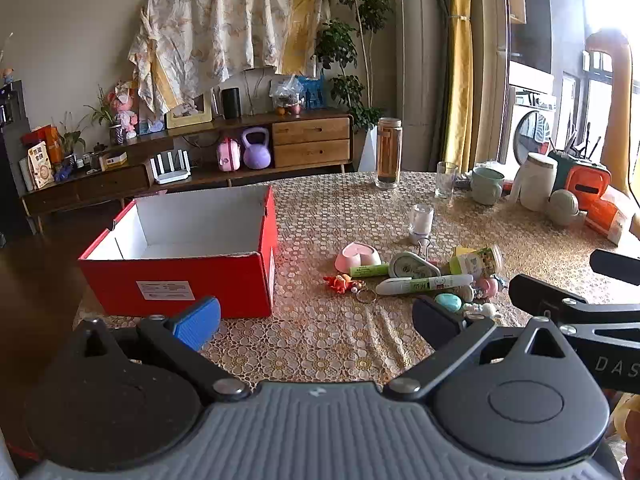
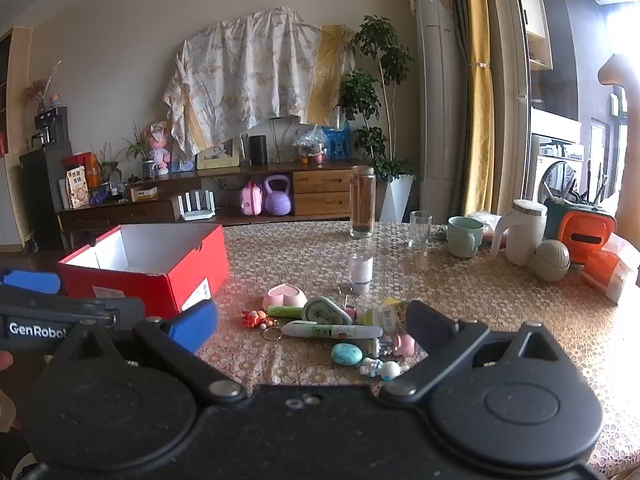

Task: Organize rigid objects
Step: 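Move both grippers toward the pile of small items on the table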

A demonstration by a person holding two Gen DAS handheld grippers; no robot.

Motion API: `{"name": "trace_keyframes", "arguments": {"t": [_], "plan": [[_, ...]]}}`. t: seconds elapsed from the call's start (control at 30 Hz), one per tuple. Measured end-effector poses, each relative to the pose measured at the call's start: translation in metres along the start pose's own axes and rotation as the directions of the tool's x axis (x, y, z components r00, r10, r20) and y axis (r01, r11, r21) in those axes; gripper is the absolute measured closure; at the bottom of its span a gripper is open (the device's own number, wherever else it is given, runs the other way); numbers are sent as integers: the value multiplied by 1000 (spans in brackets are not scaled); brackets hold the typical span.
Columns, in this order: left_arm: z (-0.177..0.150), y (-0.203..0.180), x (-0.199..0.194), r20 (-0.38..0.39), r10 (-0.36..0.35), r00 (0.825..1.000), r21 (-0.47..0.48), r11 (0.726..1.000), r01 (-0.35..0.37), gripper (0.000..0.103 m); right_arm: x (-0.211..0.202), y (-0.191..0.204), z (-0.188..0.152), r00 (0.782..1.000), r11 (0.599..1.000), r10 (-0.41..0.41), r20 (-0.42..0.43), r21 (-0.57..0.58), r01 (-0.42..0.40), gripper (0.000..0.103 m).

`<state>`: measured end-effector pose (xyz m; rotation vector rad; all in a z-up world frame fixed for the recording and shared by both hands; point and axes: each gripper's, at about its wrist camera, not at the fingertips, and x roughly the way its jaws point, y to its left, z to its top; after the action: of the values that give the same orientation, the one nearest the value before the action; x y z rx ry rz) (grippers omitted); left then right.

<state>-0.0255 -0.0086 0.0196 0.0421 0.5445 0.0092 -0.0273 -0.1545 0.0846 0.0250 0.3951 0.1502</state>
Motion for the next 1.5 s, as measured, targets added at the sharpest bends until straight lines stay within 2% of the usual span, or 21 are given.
{"name": "trace_keyframes", "arguments": {"t": [0.33, 0.63, 0.9, 1.13, 1.2, 1.37, 1.5], "plan": [[5, -3, -6, 29, 8, 1000, 15, 1000, -9, 0, -2, -4, 1, 1000, 1000, -9, 24, -11, 10, 3], [21, -5, 24, 33, -17, 999, 48, 999, 16, 0, 22, -9, 3, 1000, 999, 12, -4, -50, -12, 3], [34, -7, 66, -33, -41, 999, 25, 999, 42, 0, 55, -30, 5, 996, 997, 36, -79, -69, -41, 3], [32, -17, 113, -115, -77, 990, 31, 996, 81, 0, 88, -48, -10, 980, 990, 43, -194, -125, -68, 11], [30, -21, 126, -141, -90, 986, 30, 995, 95, 0, 96, -54, -14, 975, 989, 39, -221, -129, -69, 16], [28, -33, 161, -216, -143, 966, -1, 989, 146, 0, 121, -65, -28, 954, 983, 54, -295, -154, -104, 19], [28, -46, 185, -244, -166, 955, -14, 986, 168, 0, 138, -70, -39, 938, 981, 50, -342, -159, -110, 25]]}}
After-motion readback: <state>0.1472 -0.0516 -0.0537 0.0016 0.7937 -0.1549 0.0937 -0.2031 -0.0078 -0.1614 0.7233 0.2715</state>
